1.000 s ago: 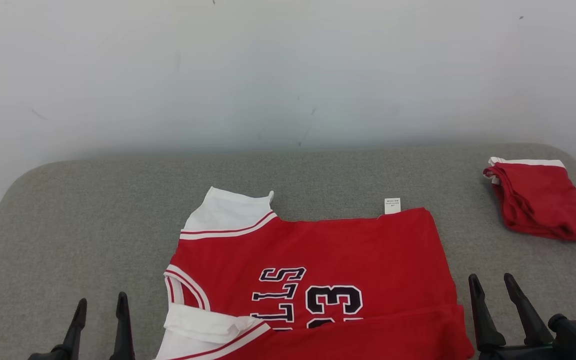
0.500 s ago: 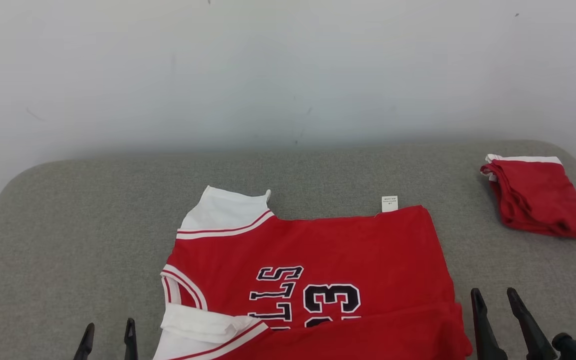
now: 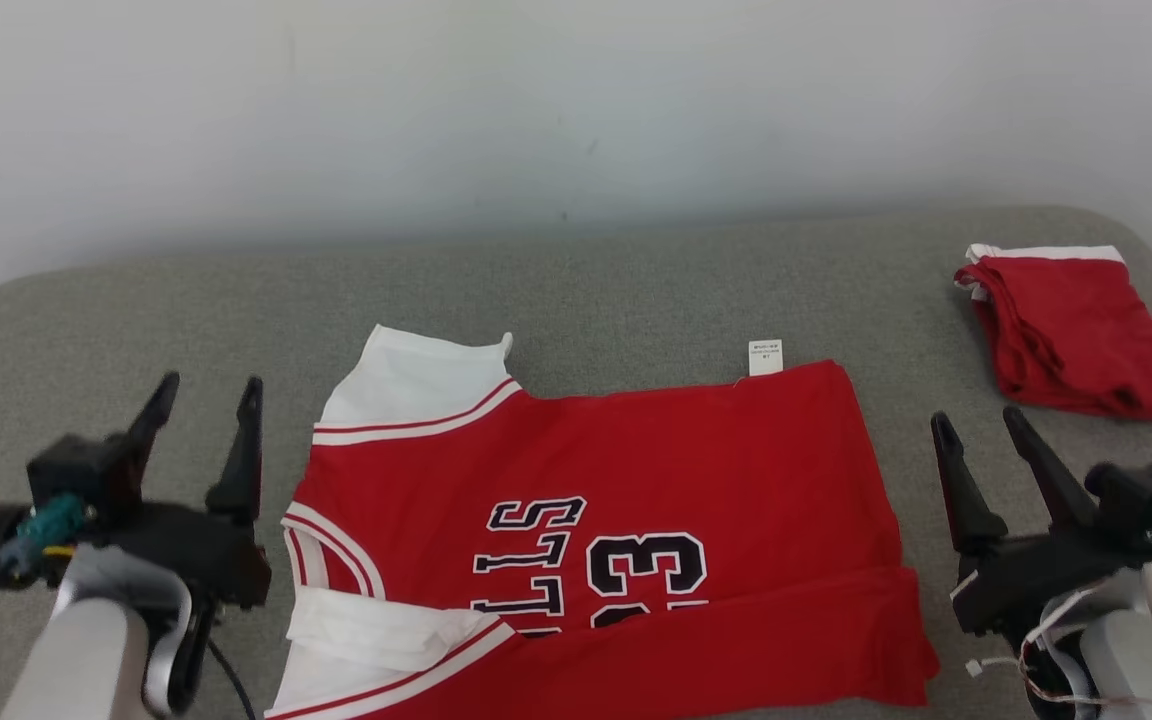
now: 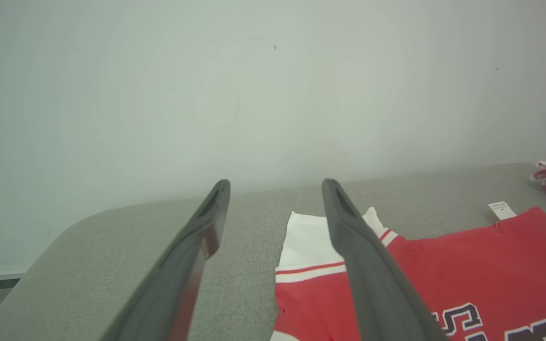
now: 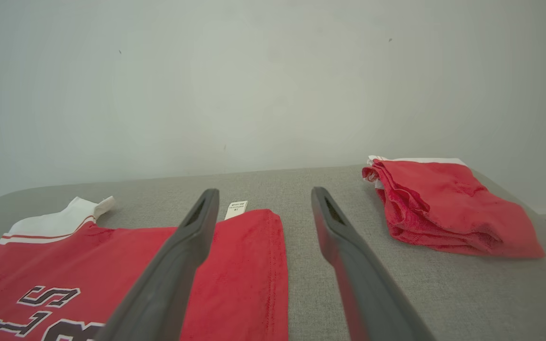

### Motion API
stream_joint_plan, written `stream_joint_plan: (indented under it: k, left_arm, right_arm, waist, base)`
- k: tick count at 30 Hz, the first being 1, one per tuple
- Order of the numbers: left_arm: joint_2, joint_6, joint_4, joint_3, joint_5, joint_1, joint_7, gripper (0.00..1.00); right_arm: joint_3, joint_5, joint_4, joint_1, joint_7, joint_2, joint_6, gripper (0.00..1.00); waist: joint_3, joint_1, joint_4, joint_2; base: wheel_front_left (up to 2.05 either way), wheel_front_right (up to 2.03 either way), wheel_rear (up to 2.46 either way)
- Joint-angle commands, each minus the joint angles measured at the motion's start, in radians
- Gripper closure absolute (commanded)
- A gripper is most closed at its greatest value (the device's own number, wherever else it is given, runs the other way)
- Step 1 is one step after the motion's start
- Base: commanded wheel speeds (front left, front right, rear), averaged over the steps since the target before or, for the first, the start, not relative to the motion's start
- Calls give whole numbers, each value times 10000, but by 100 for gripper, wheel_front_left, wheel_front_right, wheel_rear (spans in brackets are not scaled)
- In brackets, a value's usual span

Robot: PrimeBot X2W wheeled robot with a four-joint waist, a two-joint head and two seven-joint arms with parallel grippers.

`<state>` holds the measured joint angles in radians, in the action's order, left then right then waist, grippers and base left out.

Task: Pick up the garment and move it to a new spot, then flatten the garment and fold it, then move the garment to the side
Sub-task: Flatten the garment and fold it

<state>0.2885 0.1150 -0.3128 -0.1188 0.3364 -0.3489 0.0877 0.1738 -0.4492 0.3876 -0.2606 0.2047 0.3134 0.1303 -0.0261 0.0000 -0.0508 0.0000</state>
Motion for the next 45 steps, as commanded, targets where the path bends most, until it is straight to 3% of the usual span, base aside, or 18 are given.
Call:
stream_joint_plan:
  k: [1, 11, 17, 23, 37, 45]
  left_arm:
    - [51, 56, -199, -76, 101, -511, -120, 0]
    - [804, 148, -2489, -1910, 1369, -4569, -2297, 0]
    - [1149, 142, -3718, -3322, 2404, -6259, -3547, 0]
    - [1286, 142, -4863, -4126, 3237, -7475, -4643, 0]
    - [1529, 143, -6001, -5657, 4088, -8436, -4999, 0]
    - [1691, 141, -6481, -6258, 4321, -8792, -4659, 0]
  right_arm:
    - [132, -79, 270, -440, -120, 78, 13, 0]
    - [1644, -382, 2846, -4309, -1737, 111, 13, 0]
    - [2717, -834, 3947, -5969, -2882, 15, 13, 0]
    - [3735, -1335, 4607, -7086, -3742, -251, 13, 0]
    - [5198, -2320, 5059, -8095, -3808, -382, 13, 0]
    - [5820, -2944, 5305, -8337, -3887, -439, 13, 0]
  waist:
    - [-717, 0, -195, 0]
    - [-2647, 0, -448, 0]
    - [-3246, 0, -601, 0]
    - [-3772, 0, -865, 0]
    - [-4260, 0, -1360, 0]
    - [-4461, 0, -1514, 0]
  base:
    - [0, 0, 0]
    - [0, 0, 0]
    - [0, 0, 0]
    - [0, 0, 0]
    - [0, 0, 0]
    - [0, 0, 0]
